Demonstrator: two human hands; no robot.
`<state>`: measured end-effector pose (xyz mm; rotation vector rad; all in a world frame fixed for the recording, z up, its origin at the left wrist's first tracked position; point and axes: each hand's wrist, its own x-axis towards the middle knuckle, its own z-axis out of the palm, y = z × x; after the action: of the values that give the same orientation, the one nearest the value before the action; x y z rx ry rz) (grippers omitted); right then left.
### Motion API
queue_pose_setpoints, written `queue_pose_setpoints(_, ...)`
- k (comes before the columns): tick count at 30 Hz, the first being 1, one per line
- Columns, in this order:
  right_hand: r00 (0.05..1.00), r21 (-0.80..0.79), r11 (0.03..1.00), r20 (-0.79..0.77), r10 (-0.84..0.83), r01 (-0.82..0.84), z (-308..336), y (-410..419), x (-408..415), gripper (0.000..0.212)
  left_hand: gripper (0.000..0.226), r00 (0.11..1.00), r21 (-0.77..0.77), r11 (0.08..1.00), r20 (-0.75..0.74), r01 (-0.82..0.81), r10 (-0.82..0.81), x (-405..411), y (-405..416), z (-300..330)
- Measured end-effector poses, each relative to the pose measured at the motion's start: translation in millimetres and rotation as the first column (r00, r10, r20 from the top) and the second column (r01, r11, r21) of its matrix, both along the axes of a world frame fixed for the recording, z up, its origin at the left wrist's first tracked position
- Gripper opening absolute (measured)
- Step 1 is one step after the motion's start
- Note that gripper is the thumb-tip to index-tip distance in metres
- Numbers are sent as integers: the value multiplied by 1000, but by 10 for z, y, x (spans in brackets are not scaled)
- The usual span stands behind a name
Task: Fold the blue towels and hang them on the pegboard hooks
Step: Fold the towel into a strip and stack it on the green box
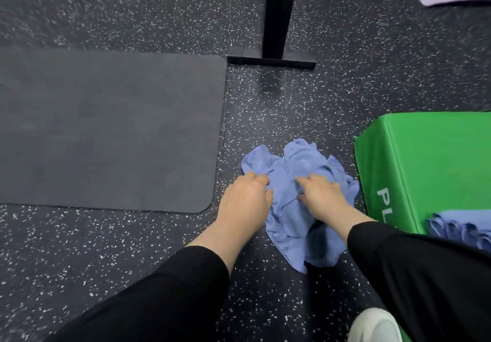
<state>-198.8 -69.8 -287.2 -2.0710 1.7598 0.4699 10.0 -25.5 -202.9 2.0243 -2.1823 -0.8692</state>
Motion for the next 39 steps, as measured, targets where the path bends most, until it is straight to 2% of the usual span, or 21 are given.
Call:
queue_pose_setpoints(4, 1000, -170, 985, -13, -18, 16, 14, -9, 13, 14, 32, 1000, -1, 1000, -24, 11, -11, -18, -22, 17)
queue_pose_setpoints(7, 979, -247, 963, 192, -62, 110, 350, -97, 32, 7, 30, 999, 4, 1000, -42, -21, 21, -33, -28, 130)
queue_pose_setpoints(10, 912, -154, 968, 392, -124, 198, 914, -183, 20, 10, 29, 993, -22, 998, -106, -63, 60, -102, -31, 404)
queue_pose_setpoints(14, 774, -165, 941, 619, -135, 296, 1862, -160, 43, 3, 42, 951, -93, 983, -282, -160, 128, -130, 17, 1022)
queue_pose_setpoints(19, 674, -243, 931, 739, -4, 273, 3067, 156, 202, 12, 69, 909, -202, 955, -398, -216, 121, 1, 105, 1920)
queue_pose_setpoints(21, 622, -258, 924, 782, 28, 283, 3488, 369, 254, 12, 69, 908, -244, 948, -410, -205, 91, 69, 161, 2262)
queue_pose_setpoints(22, 593, -268, 917, 804, 44, 296, 3670, 483, 272, 12, 59, 915, -274, 945, -399, -177, 56, 103, 196, 2390)
queue_pose_setpoints(24, 548, -290, 894, 834, 61, 342, 3946, 699, 299, 13, 19, 930, -326, 934, -367, -147, 18, 168, 346, 2663)
queue_pose_setpoints(25, 532, -293, 882, 845, 58, 370, 4038, 799, 306, 13, 15, 922, -332, 930, -386, -160, 20, 191, 443, 2790)
queue_pose_setpoints(27, 519, -291, 863, 854, 40, 412, 4140, 971, 328, 12, 23, 874, -315, 918, -481, -241, 65, 257, 640, 2990)
queue_pose_setpoints(29, 545, -290, 857, 838, 14, 425, 4166, 1077, 345, 11, 21, 824, -297, 913, -562, -281, 71, 342, 786, 3145)
queue_pose_setpoints(33, 536, -272, 837, 844, -29, 474, 4115, 1221, 336, 14, 23, 809, -273, 923, -585, -272, 66, 523, 965, 3329)
queue_pose_setpoints(36, 543, -248, 838, 837, -68, 487, 4080, 1249, 296, 26, 29, 785, -288, 889, -608, -357, 118, 636, 965, 3403)
queue_pose_setpoints(39, 586, -258, 855, 808, -65, 450, 4081, 1221, 288, 35, 38, 677, -217, 877, -719, -429, 154, 684, 887, 3415)
